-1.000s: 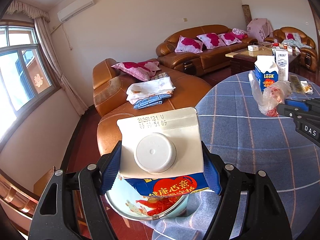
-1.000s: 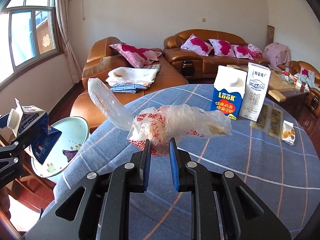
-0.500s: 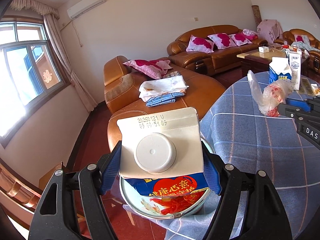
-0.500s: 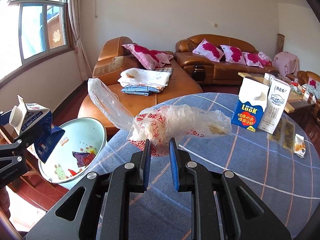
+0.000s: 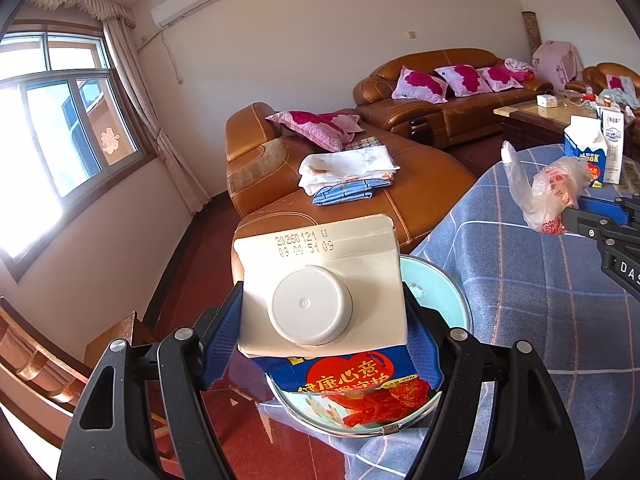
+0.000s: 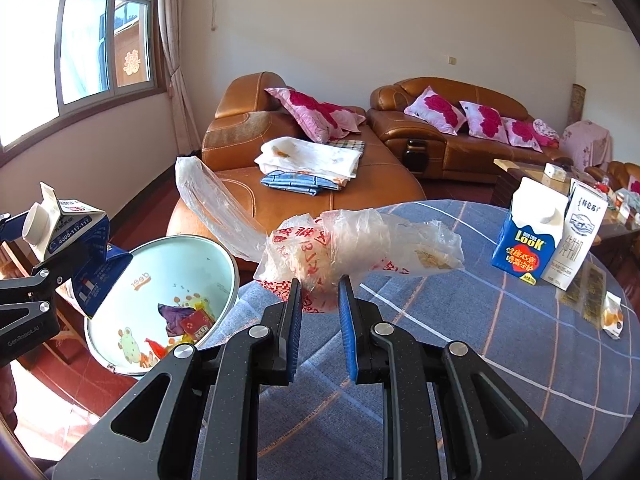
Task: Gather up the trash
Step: 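Carry the milk carton and the clear bread bag over the green bin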
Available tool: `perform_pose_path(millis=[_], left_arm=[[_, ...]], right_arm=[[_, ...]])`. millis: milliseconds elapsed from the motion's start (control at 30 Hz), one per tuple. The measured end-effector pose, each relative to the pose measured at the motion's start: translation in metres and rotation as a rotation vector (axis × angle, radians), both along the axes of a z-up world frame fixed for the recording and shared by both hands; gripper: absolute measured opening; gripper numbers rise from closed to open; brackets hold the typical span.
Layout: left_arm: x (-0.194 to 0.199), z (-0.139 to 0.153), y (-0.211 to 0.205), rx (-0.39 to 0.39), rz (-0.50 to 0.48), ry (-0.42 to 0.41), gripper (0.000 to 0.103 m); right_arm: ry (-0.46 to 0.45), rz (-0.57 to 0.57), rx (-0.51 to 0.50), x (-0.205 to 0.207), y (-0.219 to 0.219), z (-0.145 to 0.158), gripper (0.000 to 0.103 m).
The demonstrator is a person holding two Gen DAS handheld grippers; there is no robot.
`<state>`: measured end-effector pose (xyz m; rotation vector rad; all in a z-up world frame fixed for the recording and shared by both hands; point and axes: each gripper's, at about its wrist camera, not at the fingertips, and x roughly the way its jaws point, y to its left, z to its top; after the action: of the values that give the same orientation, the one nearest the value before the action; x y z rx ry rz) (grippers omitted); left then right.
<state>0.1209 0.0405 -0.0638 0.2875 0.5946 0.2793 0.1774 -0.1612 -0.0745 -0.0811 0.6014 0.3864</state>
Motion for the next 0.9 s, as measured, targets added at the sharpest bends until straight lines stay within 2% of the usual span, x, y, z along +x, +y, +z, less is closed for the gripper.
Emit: perform_pose_path(millis=[900], left_arm=[[0.005,-0.006,0.038,0.017,0.117,0.003,0.071]], right_arm=[[-0.032,0.117,-0.027,0.008,0.055,-0.001,0.019]])
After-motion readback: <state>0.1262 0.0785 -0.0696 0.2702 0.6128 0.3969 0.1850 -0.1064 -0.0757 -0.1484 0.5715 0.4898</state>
